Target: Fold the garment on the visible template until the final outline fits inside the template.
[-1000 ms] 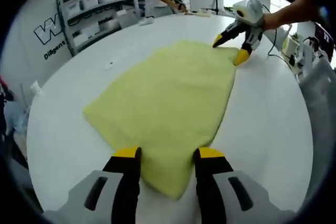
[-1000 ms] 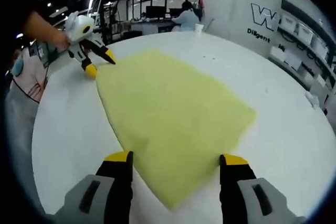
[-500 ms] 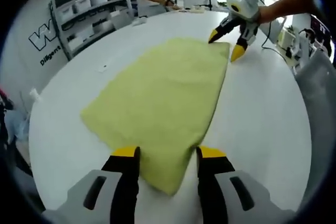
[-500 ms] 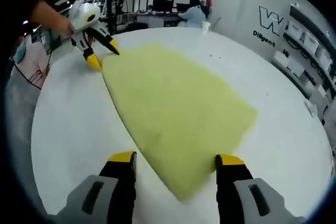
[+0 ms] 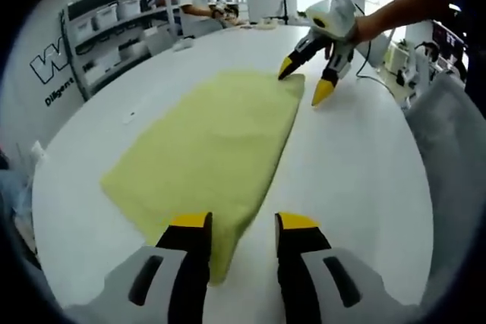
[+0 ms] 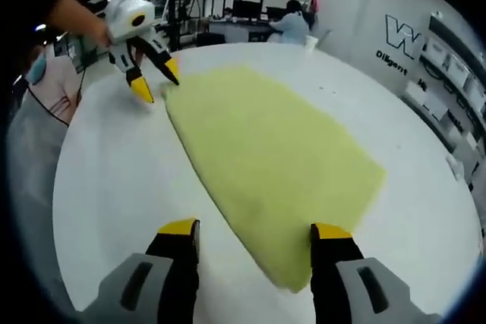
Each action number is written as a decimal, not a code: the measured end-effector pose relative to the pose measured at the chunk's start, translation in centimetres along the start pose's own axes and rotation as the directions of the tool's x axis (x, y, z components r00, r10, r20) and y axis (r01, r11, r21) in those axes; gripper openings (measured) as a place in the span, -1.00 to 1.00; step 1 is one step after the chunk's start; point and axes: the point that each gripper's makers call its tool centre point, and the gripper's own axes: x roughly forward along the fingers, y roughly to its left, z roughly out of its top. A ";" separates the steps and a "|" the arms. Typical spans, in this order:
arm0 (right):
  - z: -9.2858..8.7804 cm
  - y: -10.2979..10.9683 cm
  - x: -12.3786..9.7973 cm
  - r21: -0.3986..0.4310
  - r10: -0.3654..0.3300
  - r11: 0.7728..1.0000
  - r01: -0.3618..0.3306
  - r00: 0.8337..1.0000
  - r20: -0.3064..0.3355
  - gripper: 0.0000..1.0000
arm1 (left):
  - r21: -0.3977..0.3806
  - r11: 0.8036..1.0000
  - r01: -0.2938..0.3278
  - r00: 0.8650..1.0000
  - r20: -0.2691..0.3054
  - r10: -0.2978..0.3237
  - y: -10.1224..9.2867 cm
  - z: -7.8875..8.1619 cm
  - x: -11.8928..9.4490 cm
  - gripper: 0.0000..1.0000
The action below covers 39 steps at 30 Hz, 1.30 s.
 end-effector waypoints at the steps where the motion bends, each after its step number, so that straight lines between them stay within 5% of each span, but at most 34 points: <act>1: 0.0 0.0 0.0 -0.001 0.000 1.000 0.000 1.000 0.000 0.11 | -0.002 1.000 0.004 1.000 -0.001 -0.004 -0.1 0.0 0.0 -0.38; 18: -0.2 0.3 -1.3 0.002 -0.009 1.000 0.009 1.000 0.002 0.11 | -0.019 0.999 0.042 0.998 -0.050 -0.043 -2.2 -1.6 -0.4 -0.38; 39: 1.7 1.0 -3.8 0.002 -0.016 1.000 0.016 0.998 0.054 0.27 | -0.052 0.986 -0.160 0.987 -0.037 0.159 0.4 -1.3 -4.9 -0.13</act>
